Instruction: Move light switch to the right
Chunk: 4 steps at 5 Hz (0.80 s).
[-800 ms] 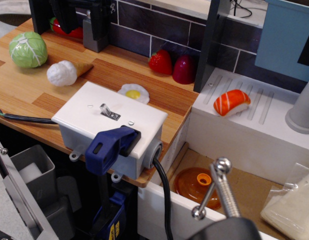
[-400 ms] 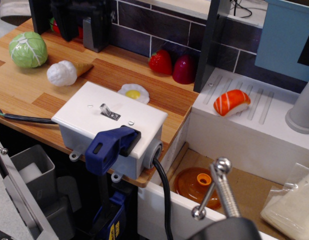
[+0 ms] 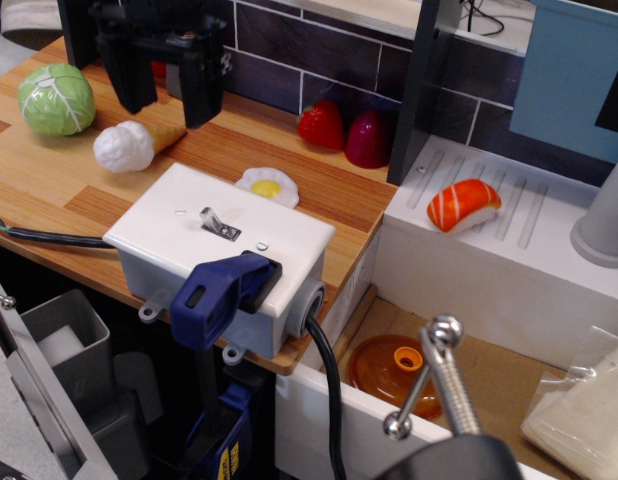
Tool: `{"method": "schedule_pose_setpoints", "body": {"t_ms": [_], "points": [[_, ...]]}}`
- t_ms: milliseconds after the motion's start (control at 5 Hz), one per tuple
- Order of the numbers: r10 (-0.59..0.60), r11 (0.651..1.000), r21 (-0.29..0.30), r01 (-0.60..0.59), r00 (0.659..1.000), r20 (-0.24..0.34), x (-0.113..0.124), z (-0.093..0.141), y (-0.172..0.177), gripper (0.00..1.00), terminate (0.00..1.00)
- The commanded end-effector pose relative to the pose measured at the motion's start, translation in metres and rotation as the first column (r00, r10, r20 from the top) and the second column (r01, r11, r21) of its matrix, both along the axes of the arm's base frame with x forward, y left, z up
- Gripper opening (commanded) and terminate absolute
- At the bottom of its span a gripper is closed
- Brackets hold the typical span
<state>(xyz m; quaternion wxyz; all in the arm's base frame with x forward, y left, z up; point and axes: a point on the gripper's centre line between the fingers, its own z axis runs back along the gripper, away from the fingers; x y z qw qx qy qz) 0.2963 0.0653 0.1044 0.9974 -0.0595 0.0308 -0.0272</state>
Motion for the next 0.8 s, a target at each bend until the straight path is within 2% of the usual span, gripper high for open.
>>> {"method": "schedule_pose_setpoints", "body": {"t_ms": [0,400,600], "points": [[-0.047,0.998,0.037,0.044,0.996,0.072,-0.024,0.007,-0.027,1.0,0.0],[-0.021,0.999,0.045,0.015,0.991,0.136,-0.038,-0.017,-0.049,1.0,0.0],[0.007,0.999,0.03,-0.012,0.985,0.17,-0.042,-0.025,-0.054,1.0,0.0]]}}
